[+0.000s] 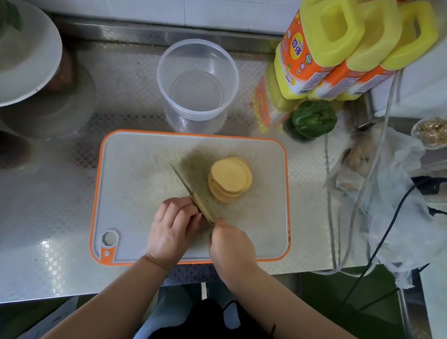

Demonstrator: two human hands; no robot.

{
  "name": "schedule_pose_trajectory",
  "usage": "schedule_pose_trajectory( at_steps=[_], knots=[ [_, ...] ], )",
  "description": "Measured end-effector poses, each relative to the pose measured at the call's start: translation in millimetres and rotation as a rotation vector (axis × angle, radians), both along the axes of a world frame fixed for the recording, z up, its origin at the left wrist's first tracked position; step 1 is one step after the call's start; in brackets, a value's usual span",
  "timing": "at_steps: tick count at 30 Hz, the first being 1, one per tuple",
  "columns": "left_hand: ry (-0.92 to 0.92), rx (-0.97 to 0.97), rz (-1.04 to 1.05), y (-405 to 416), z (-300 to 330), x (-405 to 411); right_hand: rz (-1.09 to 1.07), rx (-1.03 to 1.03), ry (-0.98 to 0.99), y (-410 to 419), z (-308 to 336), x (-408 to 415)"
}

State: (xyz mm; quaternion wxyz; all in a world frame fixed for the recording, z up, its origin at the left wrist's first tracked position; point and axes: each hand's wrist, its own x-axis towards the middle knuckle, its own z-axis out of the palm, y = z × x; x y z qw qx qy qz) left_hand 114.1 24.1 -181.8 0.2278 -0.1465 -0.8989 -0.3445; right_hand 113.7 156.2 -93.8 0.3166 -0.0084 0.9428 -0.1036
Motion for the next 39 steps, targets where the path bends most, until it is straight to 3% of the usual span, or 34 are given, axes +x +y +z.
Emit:
schedule_pose_trajectory(
  at_steps=[5, 8, 11, 15, 22, 28, 33, 39],
  knots=[
    [-0.001, -0.056, 0.017, 0.7, 0.9, 0.1, 0.007, -0.015, 0.007, 5.7, -3.6, -3.9],
    [-0.009, -0.069, 0.0, -1.5, 1.7, -1.9, 0.044, -0.072, -0.102, 14.2, 3.7, -12.0],
    [-0.016, -0.062, -0.006, -0.8, 3.4, -3.1, -0.097, -0.215, -0.189, 30.3, 15.5, -19.8],
    [-0.02, -0.072, -0.009, -2.8, 3.1, -2.3, -0.206, -0.309, -0.035, 36.5, 13.3, -30.3],
    [-0.022, -0.072, -0.011, -1.6, 3.6, -2.5, -0.214, -0.411, -0.008, 29.7, 6.0, -44.2],
    [-0.014, -0.082, -0.005, -1.9, 2.3, -2.5, -0.028, -0.257, 0.241, 26.4, 2.3, -41.4],
    [-0.015, -0.083, 0.003, -1.7, 2.4, -1.8, 0.0, -0.205, 0.301, 29.9, -1.5, -42.2],
    [-0.016, -0.074, 0.014, 0.1, 5.2, -1.9, -0.44, -0.397, 0.21, 52.3, 16.3, -84.7]
  ],
)
